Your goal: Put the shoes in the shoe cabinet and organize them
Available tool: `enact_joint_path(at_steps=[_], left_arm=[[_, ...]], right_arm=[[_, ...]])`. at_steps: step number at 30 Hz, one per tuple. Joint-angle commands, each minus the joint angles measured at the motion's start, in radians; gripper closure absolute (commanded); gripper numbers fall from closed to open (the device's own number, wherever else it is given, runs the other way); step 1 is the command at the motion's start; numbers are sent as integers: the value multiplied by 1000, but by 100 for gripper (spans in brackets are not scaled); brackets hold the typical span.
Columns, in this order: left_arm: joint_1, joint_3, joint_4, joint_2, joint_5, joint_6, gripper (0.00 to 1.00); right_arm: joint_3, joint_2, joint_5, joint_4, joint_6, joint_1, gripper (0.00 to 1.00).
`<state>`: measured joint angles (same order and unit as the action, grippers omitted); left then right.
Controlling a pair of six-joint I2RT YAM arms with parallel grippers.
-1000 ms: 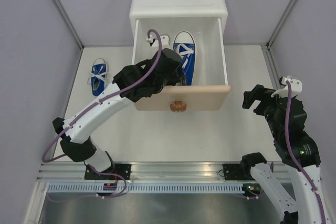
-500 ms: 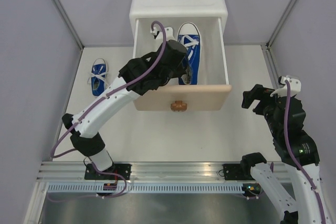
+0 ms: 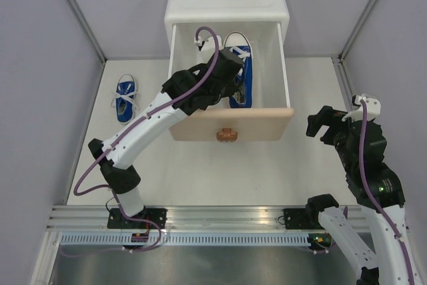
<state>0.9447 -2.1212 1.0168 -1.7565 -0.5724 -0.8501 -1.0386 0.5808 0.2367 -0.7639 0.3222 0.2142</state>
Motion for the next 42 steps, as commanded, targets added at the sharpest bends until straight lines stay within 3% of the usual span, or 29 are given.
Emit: enact_joint_path(at_steps=[1,6,7,15,24,35,42], left_arm=[[-18,-26,-78,8,-20,-67,94],[-26,-28,-81,9,-7,-69,77],[-24,-26,-81,12,-7,-67,69],[-24,-25,-80,35,5,-52,35],[-27,-42,-84,109,6,40,10],[-57,-128,-112,216,100,330,7],[-174,-132,-139,302,169,476,7]], right_arm=[[-23,11,-5,25,3,4,2],[-38,14,1,18,2,4,2],[-40,14,0,17,3,4,2],[-69,13,-5,3,9,2,2],[-90,11,12,-20,5,4,2],[-112,21,21,-34,-2,4,2],[-101,30,15,-29,-2,4,2]])
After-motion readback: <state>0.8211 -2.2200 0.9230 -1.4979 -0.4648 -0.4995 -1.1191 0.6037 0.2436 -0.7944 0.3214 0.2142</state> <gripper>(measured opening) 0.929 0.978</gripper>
